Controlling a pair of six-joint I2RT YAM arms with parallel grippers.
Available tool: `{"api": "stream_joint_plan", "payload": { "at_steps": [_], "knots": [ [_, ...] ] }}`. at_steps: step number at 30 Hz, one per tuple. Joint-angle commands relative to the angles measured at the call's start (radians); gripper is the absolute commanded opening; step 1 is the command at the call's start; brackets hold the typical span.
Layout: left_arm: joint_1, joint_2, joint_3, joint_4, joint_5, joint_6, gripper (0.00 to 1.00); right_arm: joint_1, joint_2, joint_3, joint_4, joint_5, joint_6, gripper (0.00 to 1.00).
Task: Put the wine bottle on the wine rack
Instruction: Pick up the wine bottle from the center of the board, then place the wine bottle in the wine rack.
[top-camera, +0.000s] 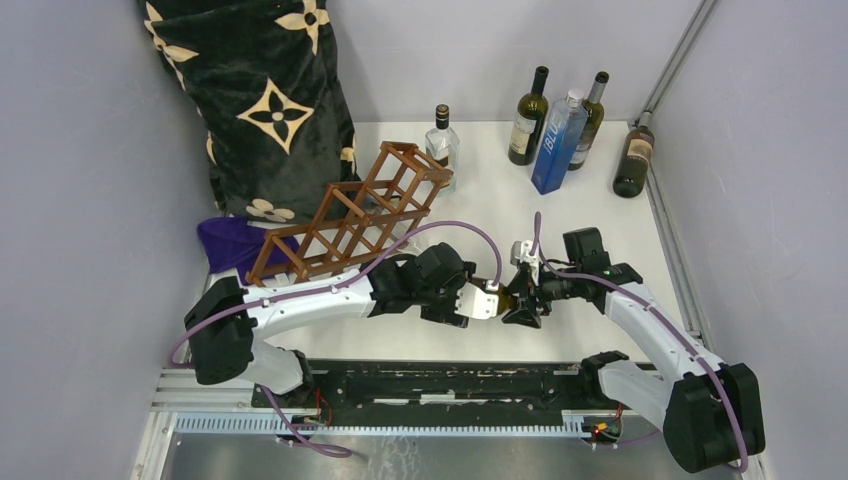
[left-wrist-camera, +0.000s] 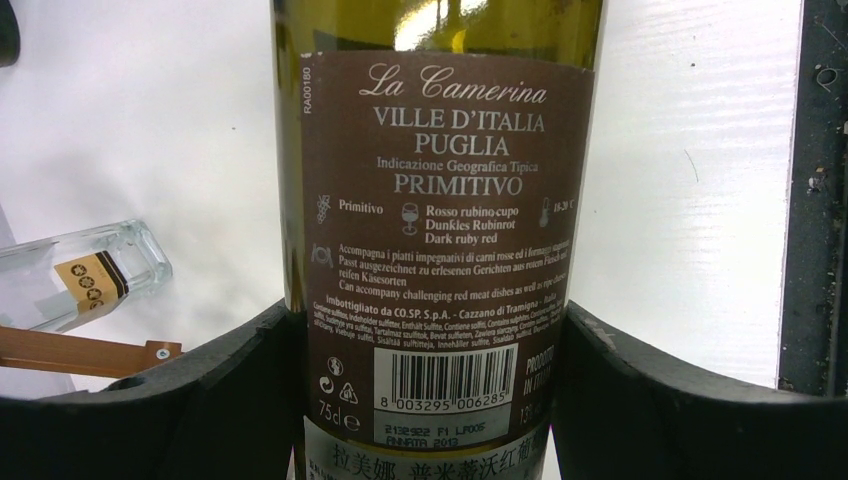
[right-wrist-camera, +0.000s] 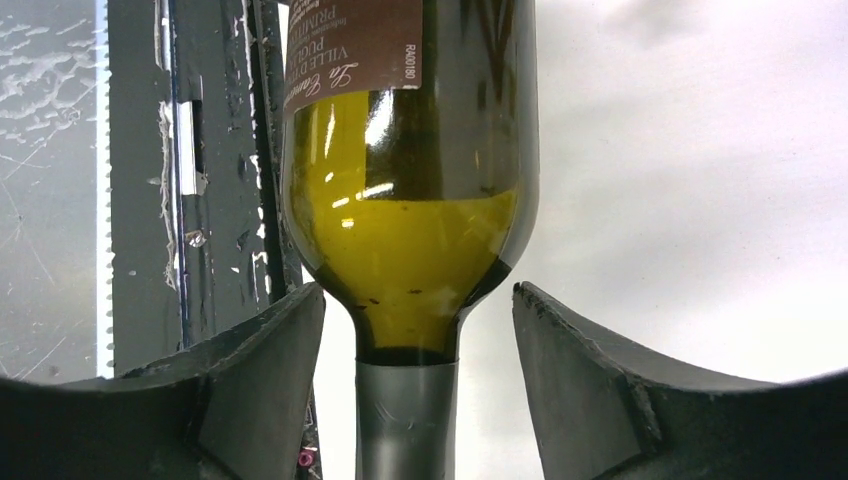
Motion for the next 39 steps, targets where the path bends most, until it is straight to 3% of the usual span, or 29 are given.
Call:
{"api": "stream_joint_plan", "payload": {
  "at_steps": [1,12,19,26,29,30,33,36,39],
  "knots": [
    [0.006,-0.045,0.048,0.065,-0.003,0.014,0.02,0.013,-0.008,0.044,-0.023,0.016,-0.042,0.73],
    [0.006,-0.046,0.056,0.064,-0.032,0.018,0.02,0.035,0.003,0.043,-0.013,0.036,-0.043,0.66],
    [0.005,-0.043,0.056,0.066,-0.032,0.017,0.02,0.049,0.007,0.044,-0.015,0.036,-0.048,0.54],
    [0.005,-0.042,0.056,0.070,-0.034,0.016,0.02,0.055,0.008,0.053,-0.037,0.024,-0.077,0.03],
    [0.005,-0.038,0.056,0.072,-0.036,0.008,0.02,0.054,0.007,0.068,-0.054,0.002,-0.085,0.00],
    [0.004,-0.036,0.057,0.072,-0.038,0.005,0.05,0.054,0.007,0.075,-0.060,-0.010,-0.085,0.00],
    [0.004,-0.038,0.051,0.079,-0.055,-0.013,0.45,0.053,0.004,0.091,-0.070,-0.049,-0.077,0.00],
    [0.005,-0.063,0.027,0.119,-0.073,-0.038,0.76,0.050,-0.001,0.097,-0.073,-0.073,-0.072,0.00],
    [0.005,-0.095,0.003,0.147,-0.065,-0.048,0.96,0.040,-0.004,0.093,-0.066,-0.097,-0.056,0.00]
  ]
}}
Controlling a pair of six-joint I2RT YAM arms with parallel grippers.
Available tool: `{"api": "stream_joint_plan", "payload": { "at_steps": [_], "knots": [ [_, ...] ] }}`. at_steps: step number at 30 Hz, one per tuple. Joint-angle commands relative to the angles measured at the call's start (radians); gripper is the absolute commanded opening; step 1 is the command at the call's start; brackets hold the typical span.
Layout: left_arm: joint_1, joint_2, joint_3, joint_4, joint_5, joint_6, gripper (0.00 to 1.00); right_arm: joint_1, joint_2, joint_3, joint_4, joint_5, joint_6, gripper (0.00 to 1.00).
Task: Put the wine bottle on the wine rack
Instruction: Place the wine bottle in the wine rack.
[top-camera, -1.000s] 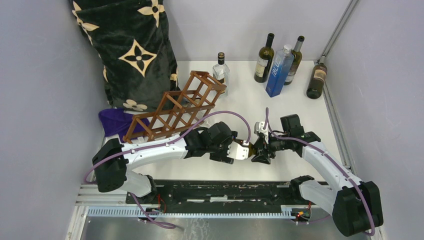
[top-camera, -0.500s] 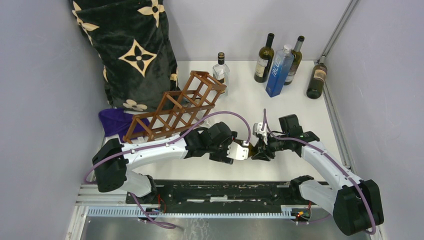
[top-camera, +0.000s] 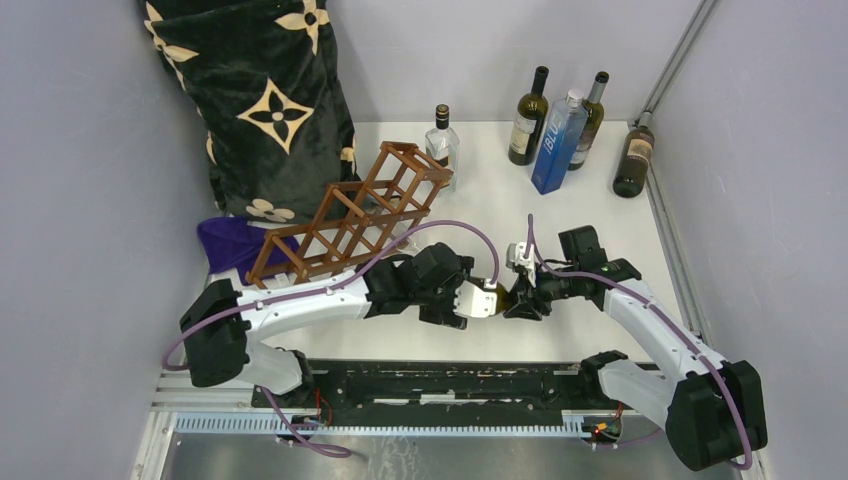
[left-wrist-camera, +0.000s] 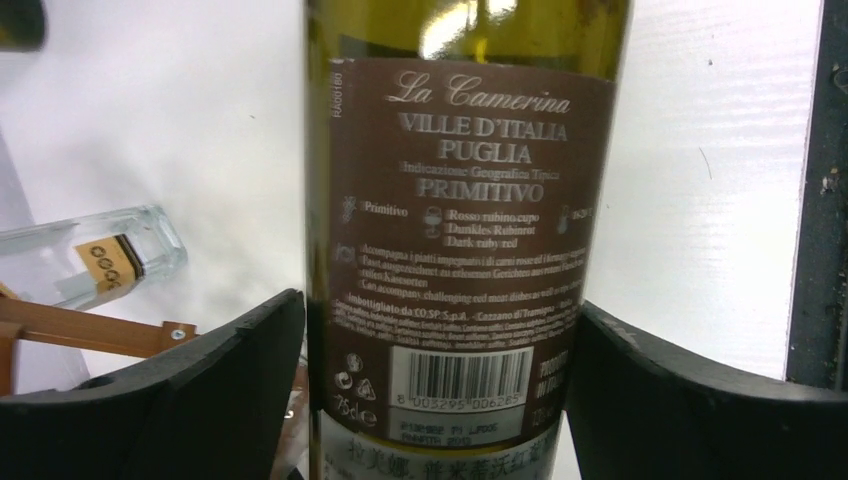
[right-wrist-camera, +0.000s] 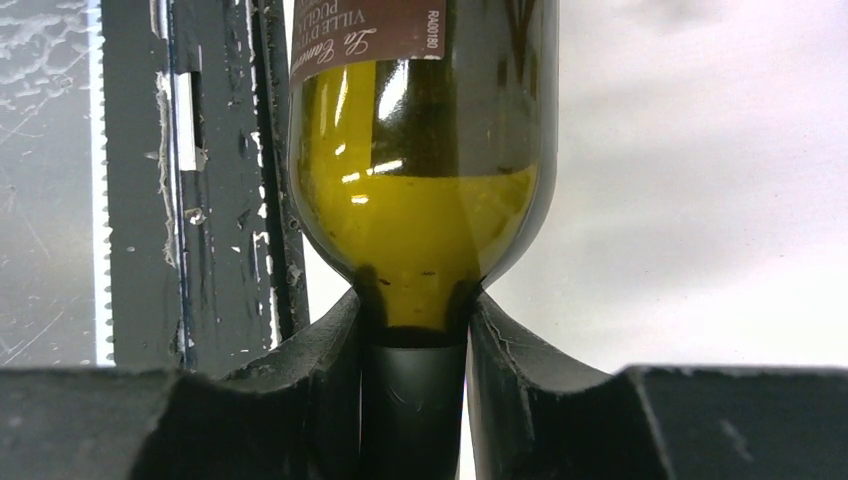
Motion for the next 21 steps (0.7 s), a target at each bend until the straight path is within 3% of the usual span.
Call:
{"api": "stream_joint_plan", "payload": {
  "at_steps": [1,21],
  "knots": [
    [0.005,-0.090,0.001,0.162,-0.028,-0.045,0.99,-0.004,-0.015,0.048,0.018,-0.166,0.011,0.00],
    [0.005,-0.337,0.017,-0.027,0.161,-0.200,1.00,-0.024,-0.030,0.057,0.034,-0.258,0.026,0.00]
  ]
}}
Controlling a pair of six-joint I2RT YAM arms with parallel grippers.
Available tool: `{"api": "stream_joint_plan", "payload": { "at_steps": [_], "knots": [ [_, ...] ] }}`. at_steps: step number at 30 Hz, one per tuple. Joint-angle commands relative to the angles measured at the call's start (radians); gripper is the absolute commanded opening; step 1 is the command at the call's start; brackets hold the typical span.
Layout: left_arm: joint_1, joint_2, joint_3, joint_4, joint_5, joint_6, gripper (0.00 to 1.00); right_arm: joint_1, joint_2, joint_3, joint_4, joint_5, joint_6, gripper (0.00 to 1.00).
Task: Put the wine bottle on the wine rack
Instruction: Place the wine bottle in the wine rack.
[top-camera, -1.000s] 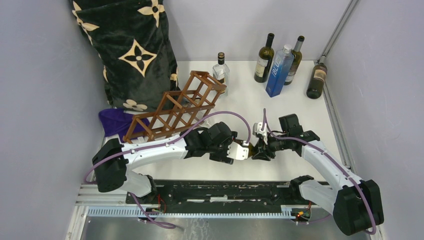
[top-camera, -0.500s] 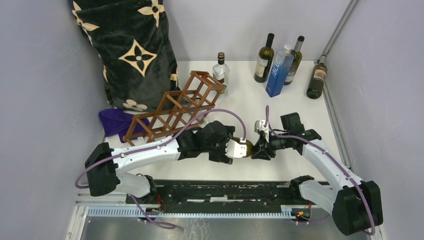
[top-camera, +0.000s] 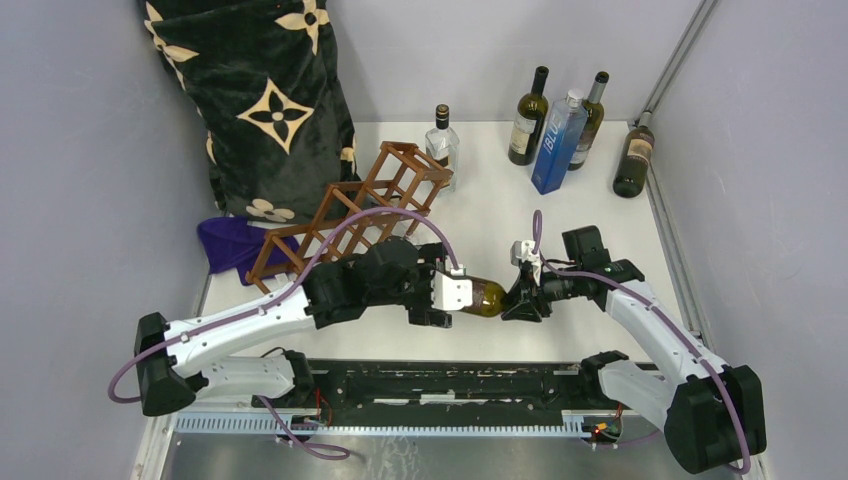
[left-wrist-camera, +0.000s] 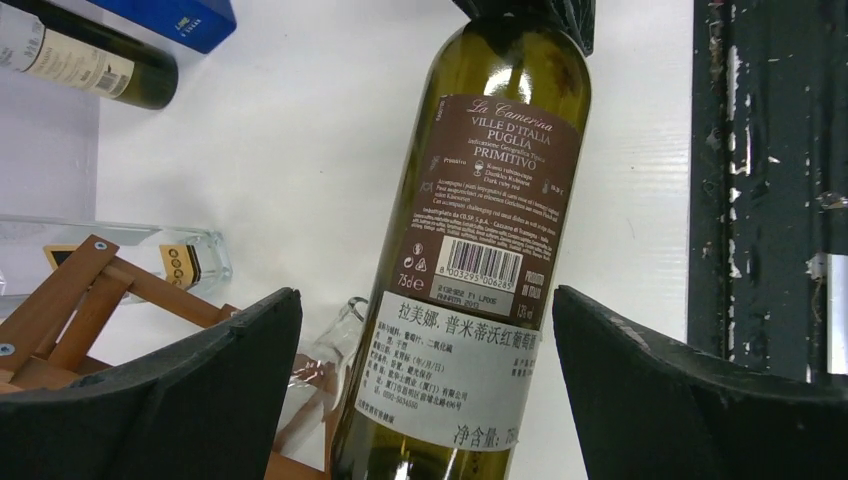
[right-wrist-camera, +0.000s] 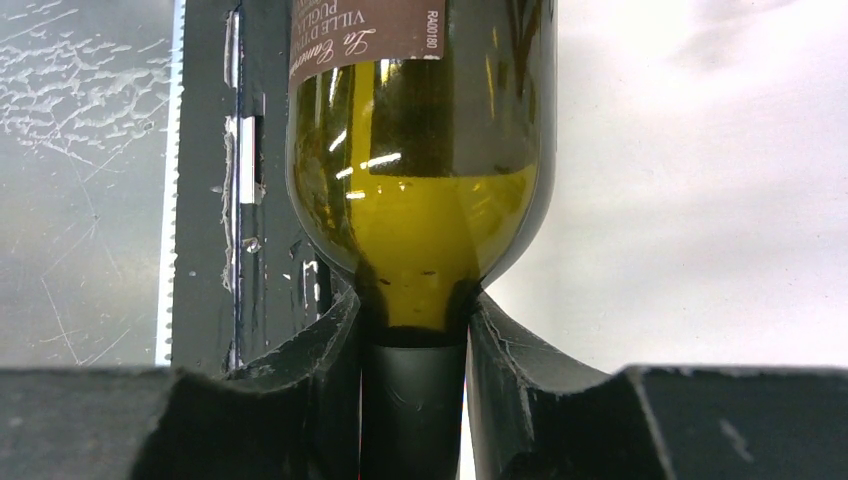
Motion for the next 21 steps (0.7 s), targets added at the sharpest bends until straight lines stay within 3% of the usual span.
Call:
{"api": "stream_joint_plan", "payload": {
  "at_steps": [1,6,14,21],
  "knots": [
    [0.005,-0.047,0.039,-0.017,0.061,-0.072,1.00,0.002,-0.018,0.058,0.048,-0.129,-0.012,0.00],
    [0.005,-0.094,0.068,0.023,0.022,-0.164,1.00,0.001,-0.067,0.020,0.099,-0.112,0.015,0.00],
    [0.006,-0.090,0.253,0.103,-0.289,-0.472,1.00,0.031,-0.241,-0.127,0.419,-0.021,0.281,0.00],
    [0.007,-0.105,0.340,0.169,-0.363,-0.533,1.00,0.181,-0.282,-0.200,0.607,0.125,0.478,0.00]
  ]
}}
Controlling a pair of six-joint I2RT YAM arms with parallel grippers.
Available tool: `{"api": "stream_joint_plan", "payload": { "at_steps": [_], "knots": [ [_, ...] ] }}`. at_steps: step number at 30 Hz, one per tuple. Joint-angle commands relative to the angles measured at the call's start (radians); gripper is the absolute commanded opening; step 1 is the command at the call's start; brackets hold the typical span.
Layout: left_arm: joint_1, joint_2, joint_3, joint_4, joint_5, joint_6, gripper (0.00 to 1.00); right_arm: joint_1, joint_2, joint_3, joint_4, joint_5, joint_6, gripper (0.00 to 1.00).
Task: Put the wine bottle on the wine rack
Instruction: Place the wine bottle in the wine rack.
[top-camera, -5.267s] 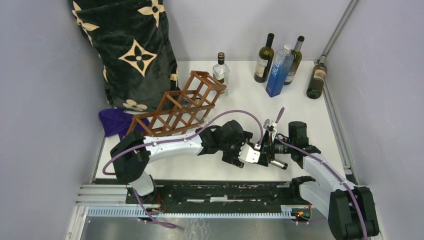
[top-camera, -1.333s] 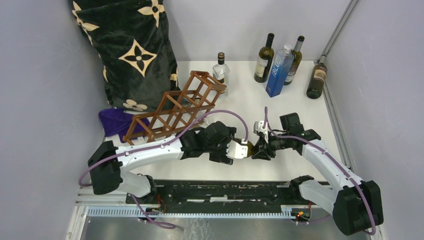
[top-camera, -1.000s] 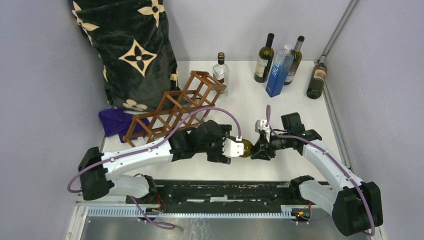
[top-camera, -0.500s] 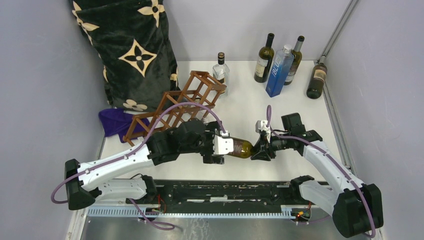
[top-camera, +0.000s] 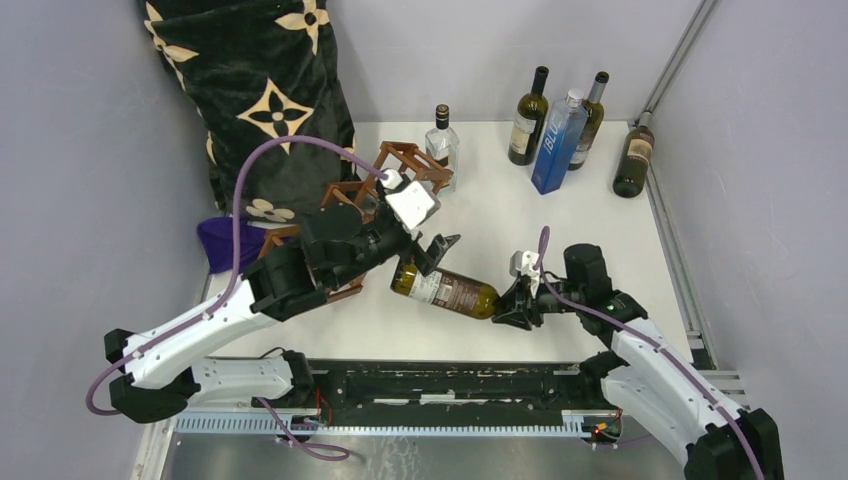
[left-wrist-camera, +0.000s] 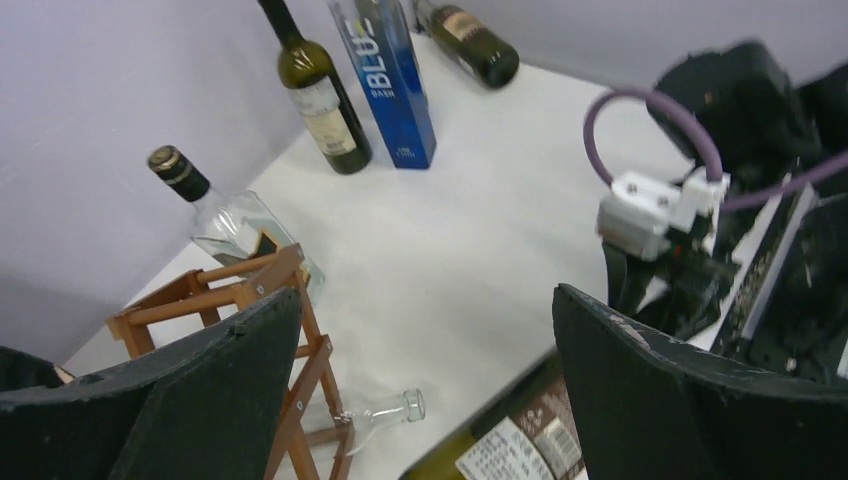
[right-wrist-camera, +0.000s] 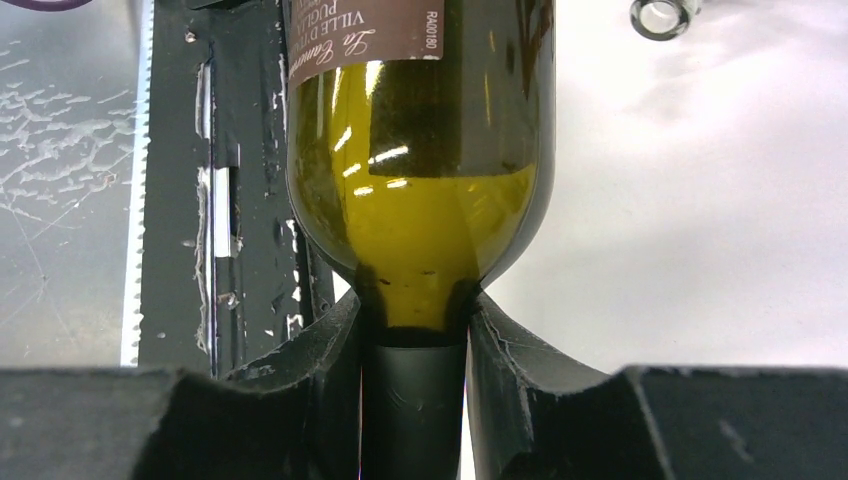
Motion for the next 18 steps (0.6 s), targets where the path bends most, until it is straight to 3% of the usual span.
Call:
{"api": "stream_joint_plan", "payload": {
  "at_steps": [1,9,18],
  "knots": [
    [0.003,-0.036,0.044,0.115,-0.103,-0.114,1.00,0.111,-0.042,-0.021,0.288,0.069,0.185,0.00],
    [0.002,-0.069,0.034,0.177,-0.216,-0.144,1.00,0.333,0.008,-0.096,0.539,0.366,0.460,0.00],
    [0.002,-0.124,-0.037,0.188,-0.299,-0.143,1.00,0.611,0.152,-0.108,0.718,0.702,0.626,0.00]
  ]
}}
